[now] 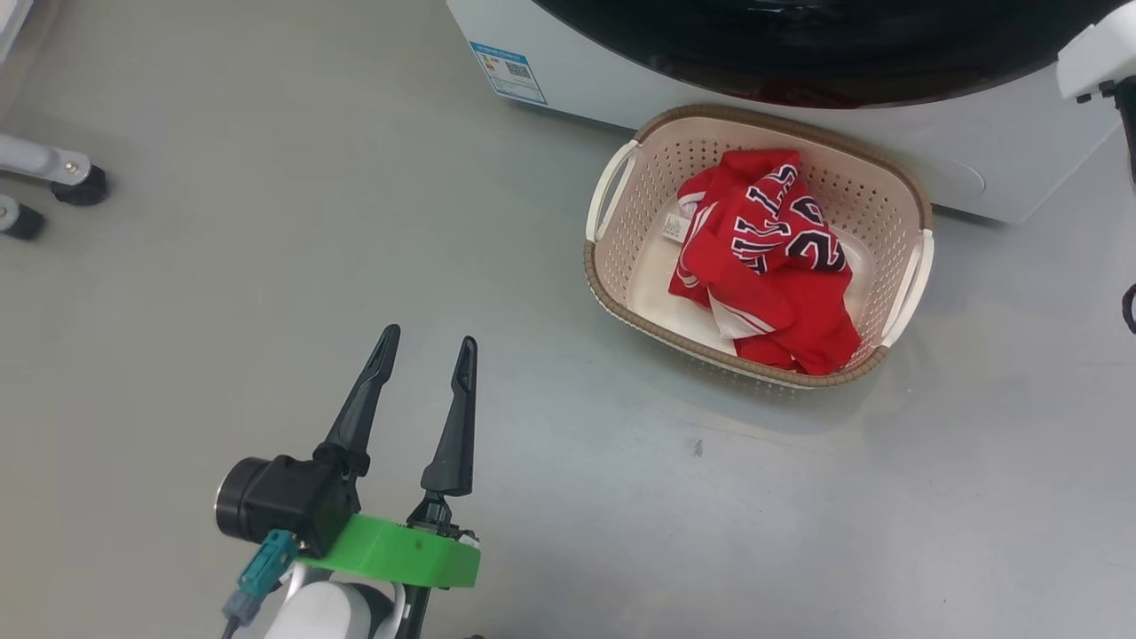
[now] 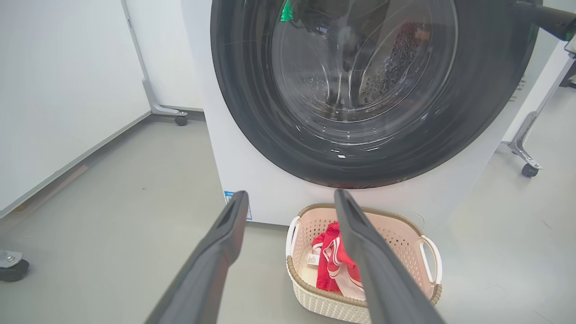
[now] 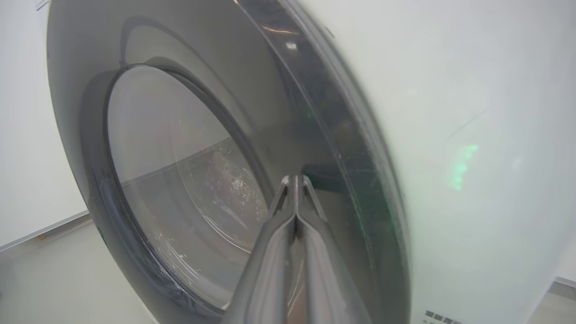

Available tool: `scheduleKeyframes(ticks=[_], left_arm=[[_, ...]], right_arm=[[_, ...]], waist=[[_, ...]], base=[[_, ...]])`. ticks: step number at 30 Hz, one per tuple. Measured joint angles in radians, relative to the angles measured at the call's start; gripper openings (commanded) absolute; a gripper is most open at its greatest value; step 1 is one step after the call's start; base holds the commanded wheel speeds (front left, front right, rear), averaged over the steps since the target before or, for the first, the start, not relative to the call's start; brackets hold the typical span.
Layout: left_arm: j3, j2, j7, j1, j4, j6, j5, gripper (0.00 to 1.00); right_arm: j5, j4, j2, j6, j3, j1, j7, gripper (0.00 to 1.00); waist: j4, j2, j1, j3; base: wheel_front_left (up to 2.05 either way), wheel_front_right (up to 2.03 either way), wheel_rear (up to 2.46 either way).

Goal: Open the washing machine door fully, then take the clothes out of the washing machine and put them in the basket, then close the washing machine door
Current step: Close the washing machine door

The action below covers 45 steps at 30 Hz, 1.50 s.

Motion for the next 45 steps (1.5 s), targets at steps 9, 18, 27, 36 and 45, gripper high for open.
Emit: scheduleKeyframes(ticks=[9, 18, 27, 36, 45], left_arm=[[0.000, 0.000, 0.000, 0.000, -0.001, 0.003, 0.000, 1.00], [0.009, 0.000, 0.000, -0.001, 0.013, 0.010, 0.004, 1.00], [0.053, 0.000, 0.000, 0.002, 0.024, 0.018, 0.037, 1.00], [0.077, 0.007, 0.000, 0.004, 0.053, 0.018, 0.059, 1.00], [0.089, 0.021, 0.000, 0.050, 0.085, 0.015, 0.062, 1.00]], right_arm=[[0.002, 0.054, 0.011, -0.002, 0.009, -0.023, -0.009, 0.00], [0.003, 0.082, 0.032, 0.004, 0.053, 0.012, -0.073, 0.00], [0.027, 0.054, 0.094, 0.009, 0.081, 0.185, -0.109, 0.00], [0.063, 0.001, 0.170, 0.007, 0.083, 0.418, -0.123, 1.00], [0.068, -0.070, 0.199, -0.012, 0.086, 0.557, -0.125, 1.00]], waist=[[0.004, 0.0000, 0.0000, -0.009], [-0.011, 0.0000, 0.0000, -0.042], [-0.071, 0.0000, 0.0000, -0.078], [-0.163, 0.0000, 0.0000, -0.135], [-0.252, 0.0000, 0.0000, -0.199]], base=[[0.00, 0.00, 0.00], [0.00, 0.00, 0.00], [0.00, 0.00, 0.00], [0.00, 0.00, 0.00], [0.00, 0.00, 0.00]])
